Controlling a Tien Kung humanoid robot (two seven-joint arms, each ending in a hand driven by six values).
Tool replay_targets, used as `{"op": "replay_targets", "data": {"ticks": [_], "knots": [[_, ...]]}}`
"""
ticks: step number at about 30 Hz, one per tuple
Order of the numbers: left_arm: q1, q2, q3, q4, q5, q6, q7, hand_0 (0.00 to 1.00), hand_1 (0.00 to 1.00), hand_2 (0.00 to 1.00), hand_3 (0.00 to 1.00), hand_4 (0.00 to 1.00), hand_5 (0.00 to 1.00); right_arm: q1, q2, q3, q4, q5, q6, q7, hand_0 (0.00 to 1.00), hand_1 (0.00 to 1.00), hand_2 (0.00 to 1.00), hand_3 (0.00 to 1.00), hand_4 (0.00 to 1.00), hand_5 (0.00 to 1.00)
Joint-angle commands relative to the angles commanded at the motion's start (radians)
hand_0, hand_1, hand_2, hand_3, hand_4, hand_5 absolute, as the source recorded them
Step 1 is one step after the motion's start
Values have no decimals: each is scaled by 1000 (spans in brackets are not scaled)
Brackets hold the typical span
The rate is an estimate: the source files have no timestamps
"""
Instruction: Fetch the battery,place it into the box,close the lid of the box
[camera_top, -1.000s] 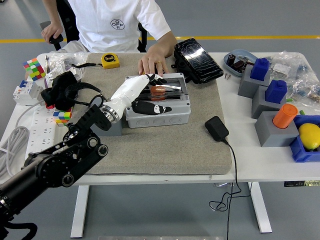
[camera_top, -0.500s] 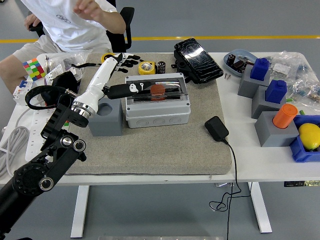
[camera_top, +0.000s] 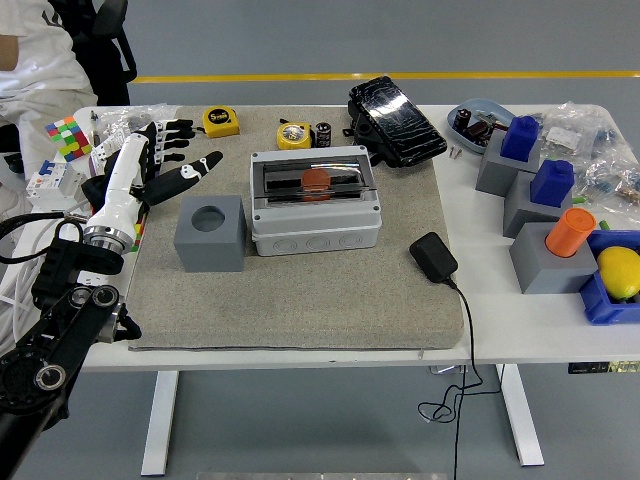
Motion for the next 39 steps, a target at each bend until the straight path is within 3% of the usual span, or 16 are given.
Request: {"op": "replay_targets", "data": {"ticks": [18,39], "knots": [[5,7,-43,-5,-11,-20,15,589,695,690,683,995,357,21,-6,-14,-4,9,1,-1,544,598,585,541,913,475],[11,15,-33,-24,-17,-29,24,589,693,686,669,982,342,16,-9,-15,-4,8,1,-2,546,599,585,541,913,477]]}}
